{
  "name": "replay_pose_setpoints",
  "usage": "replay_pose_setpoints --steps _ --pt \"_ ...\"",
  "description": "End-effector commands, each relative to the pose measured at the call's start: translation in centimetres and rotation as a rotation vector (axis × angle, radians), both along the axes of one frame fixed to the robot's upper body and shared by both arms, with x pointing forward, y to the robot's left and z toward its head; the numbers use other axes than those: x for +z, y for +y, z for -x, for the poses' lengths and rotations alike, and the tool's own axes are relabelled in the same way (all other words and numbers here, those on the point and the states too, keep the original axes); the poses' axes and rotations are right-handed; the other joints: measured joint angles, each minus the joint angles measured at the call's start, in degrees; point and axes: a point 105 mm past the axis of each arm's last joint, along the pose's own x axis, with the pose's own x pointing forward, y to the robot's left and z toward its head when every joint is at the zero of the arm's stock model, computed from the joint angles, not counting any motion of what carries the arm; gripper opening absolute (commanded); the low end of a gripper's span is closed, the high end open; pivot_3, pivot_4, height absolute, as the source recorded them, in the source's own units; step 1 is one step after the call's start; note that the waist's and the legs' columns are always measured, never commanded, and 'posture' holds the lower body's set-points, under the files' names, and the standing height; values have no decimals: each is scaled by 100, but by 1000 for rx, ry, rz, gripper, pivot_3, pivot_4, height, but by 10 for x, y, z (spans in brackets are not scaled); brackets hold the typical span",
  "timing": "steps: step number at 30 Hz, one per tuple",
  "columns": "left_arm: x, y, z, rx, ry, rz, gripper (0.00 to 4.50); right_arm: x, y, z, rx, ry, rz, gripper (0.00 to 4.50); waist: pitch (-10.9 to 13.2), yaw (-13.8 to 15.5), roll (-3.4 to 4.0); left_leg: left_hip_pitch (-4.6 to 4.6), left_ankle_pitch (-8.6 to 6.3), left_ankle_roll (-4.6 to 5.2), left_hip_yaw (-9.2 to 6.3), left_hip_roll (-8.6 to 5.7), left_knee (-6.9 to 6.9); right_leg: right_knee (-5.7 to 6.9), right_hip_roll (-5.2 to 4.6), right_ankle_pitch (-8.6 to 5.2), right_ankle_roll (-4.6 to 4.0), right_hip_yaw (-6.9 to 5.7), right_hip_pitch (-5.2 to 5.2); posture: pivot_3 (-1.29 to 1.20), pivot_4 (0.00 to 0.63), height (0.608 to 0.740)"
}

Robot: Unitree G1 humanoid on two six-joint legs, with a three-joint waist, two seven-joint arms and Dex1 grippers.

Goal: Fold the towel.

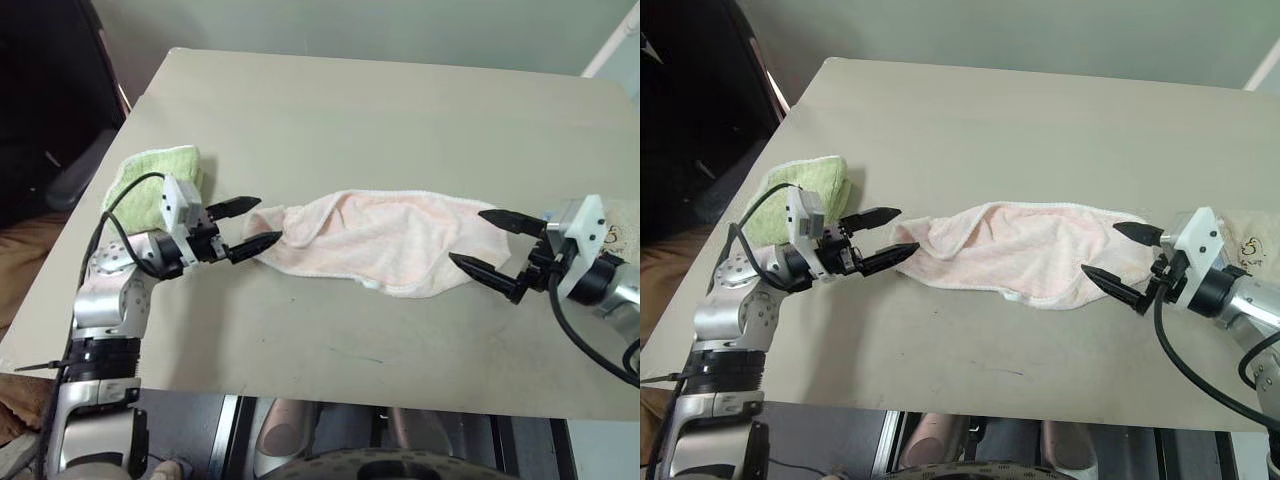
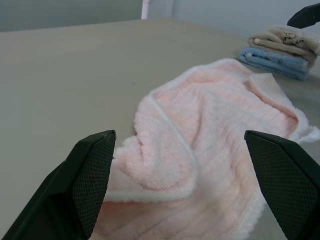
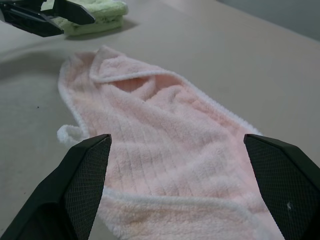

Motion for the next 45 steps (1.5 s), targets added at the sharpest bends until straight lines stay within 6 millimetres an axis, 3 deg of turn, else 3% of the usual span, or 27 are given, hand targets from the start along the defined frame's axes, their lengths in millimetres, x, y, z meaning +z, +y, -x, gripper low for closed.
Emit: replay_pose_setpoints --steps 1,11,15,22,32,39,45 --pt "11 -6 4 -32 -59 -4 4450 15 1 1 5 -54 13 4500 0 0 0 0 0 0 0 0 0 0 0 0 0 0 0 0 150 740" --pt "6 -24 9 -90 -56 34 4450 13 -21 -14 -106 -51 29 4500 0 0 -1 2 2 -5 0 0 1 9 0 2 -2 0 1 0 150 740" --pt "10 -34 13 -127 -56 50 4450 22 -31 -28 -151 -40 -24 4500 0 -13 -1 1 3 -1 1 0 2 8 -1 1 -1 1 -2 0 150 740" --pt "8 -41 10 -133 -61 49 4450 5 -59 -68 -197 36 19 4500 0 -35 0 6 34 47 0 3 -1 11 0 6 -3 1 0 0 150 740" --pt "8 -36 10 -116 -87 53 4450 -16 -73 -128 -231 184 98 4500 1 -65 3 2 50 69 0 5 -4 18 -1 15 -9 -1 -13 0 150 740" --pt "10 -34 15 -102 -96 45 4450 -26 -74 -143 -214 210 114 4500 2 -30 4 -1 38 64 -4 7 -6 24 -5 19 -25 -14 -19 0 150 740" --pt "12 -29 17 -89 -100 19 4450 -45 -76 -141 -188 282 159 4500 2 -27 5 3 24 41 -5 7 -5 50 -7 12 -40 -15 -26 0 150 740"
